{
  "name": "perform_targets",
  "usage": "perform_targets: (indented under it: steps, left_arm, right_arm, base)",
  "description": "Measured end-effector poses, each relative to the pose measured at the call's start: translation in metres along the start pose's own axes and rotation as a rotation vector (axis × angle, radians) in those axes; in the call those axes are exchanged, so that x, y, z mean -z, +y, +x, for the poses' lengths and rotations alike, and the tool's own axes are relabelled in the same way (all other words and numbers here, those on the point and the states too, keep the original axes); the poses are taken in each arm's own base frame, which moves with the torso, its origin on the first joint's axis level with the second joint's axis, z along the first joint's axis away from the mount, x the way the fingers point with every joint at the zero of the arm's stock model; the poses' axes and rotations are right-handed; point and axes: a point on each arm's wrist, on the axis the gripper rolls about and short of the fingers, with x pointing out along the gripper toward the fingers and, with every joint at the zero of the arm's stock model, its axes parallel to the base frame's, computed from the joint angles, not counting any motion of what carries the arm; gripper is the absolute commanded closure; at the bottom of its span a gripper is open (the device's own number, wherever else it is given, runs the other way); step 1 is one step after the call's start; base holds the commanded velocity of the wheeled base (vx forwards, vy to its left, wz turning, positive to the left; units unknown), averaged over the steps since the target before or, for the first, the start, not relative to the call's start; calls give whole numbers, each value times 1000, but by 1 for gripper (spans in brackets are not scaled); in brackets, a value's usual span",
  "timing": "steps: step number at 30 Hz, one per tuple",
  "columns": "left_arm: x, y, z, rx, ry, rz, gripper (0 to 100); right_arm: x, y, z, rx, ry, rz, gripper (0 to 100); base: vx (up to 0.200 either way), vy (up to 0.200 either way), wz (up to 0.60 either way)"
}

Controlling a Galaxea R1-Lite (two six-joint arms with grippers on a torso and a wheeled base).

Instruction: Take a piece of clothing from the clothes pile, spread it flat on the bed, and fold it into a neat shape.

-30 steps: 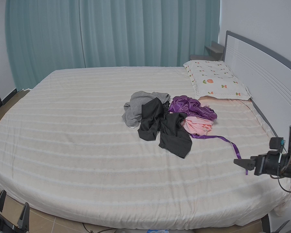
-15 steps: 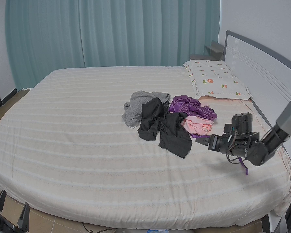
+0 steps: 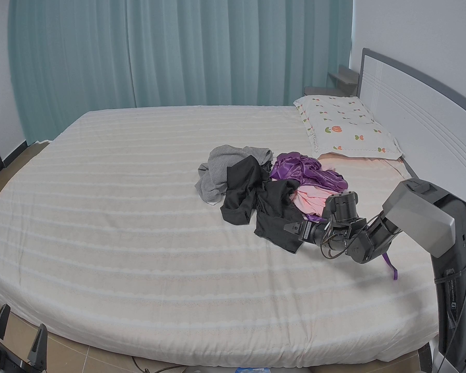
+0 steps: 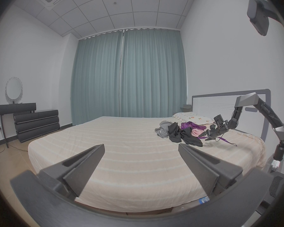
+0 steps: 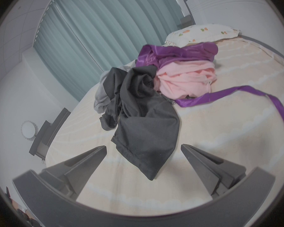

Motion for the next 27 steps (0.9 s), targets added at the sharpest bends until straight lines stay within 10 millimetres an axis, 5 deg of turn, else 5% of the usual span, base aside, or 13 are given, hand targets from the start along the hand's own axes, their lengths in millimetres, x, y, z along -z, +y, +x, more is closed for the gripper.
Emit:
perform_targets:
  steps: [18, 19, 27]
  left_arm:
    - [0, 0, 0, 0, 0, 0, 0]
    - [0, 0, 0, 0, 0, 0, 0]
    - [0, 0, 0, 0, 0, 0, 0]
  right_arm:
    - [22, 4, 44, 20, 54, 23, 0]
    - [22, 5, 45, 22, 61, 24, 100]
    - [24, 13, 50, 10, 69, 37, 100]
  base:
    - [0, 0, 0]
    - [0, 0, 0]
    - [0, 0, 0]
